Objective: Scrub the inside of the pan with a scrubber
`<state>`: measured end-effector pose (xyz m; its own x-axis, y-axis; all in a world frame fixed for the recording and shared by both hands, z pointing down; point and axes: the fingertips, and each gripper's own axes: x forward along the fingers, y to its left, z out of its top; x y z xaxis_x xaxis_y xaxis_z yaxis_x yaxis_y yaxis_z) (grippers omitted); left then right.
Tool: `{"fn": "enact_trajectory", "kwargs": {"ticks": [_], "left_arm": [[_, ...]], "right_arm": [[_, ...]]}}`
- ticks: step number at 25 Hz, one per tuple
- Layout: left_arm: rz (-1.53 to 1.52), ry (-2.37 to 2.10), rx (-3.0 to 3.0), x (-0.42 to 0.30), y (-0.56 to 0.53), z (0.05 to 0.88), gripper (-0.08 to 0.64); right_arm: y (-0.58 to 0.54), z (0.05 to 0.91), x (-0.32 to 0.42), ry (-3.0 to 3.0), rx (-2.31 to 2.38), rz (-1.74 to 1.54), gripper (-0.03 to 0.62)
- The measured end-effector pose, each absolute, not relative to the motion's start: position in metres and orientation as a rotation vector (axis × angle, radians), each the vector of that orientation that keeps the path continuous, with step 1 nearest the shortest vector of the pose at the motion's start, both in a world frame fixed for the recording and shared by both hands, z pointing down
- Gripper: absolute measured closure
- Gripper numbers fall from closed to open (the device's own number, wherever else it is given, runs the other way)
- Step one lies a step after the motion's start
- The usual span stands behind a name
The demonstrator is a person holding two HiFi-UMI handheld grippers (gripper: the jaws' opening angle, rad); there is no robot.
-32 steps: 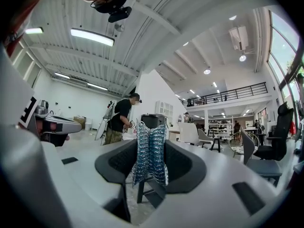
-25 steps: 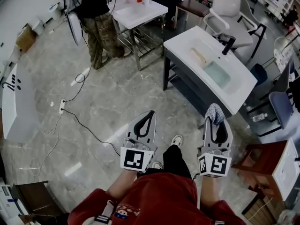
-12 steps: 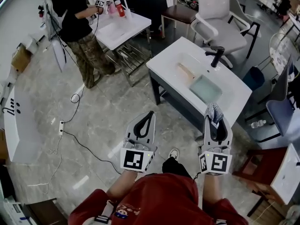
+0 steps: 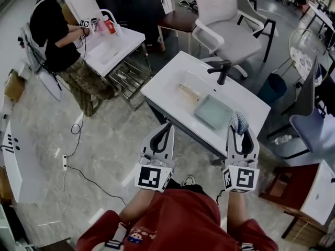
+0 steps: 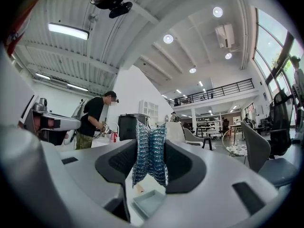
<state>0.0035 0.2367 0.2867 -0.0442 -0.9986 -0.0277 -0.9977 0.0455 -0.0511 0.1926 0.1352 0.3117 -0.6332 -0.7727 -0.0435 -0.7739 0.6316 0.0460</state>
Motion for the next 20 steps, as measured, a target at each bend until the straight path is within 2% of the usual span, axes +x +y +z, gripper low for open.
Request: {"fn": "enact_trajectory", "kwargs": {"ticks": [11,20], "left_arm": [[-0.091,2.086,-2.346,-0.029,0.125,0.31,0.548],[-0.122,1.827,-2.504,-0.075,0.017,0.304,0.548]], "right_arm": [[0.058,0.33,0.175,2.724,-1.59,0.029,0.408],[-0.013,0.329,0.111,2.651,-1.812,-0.027,0.408]]}}
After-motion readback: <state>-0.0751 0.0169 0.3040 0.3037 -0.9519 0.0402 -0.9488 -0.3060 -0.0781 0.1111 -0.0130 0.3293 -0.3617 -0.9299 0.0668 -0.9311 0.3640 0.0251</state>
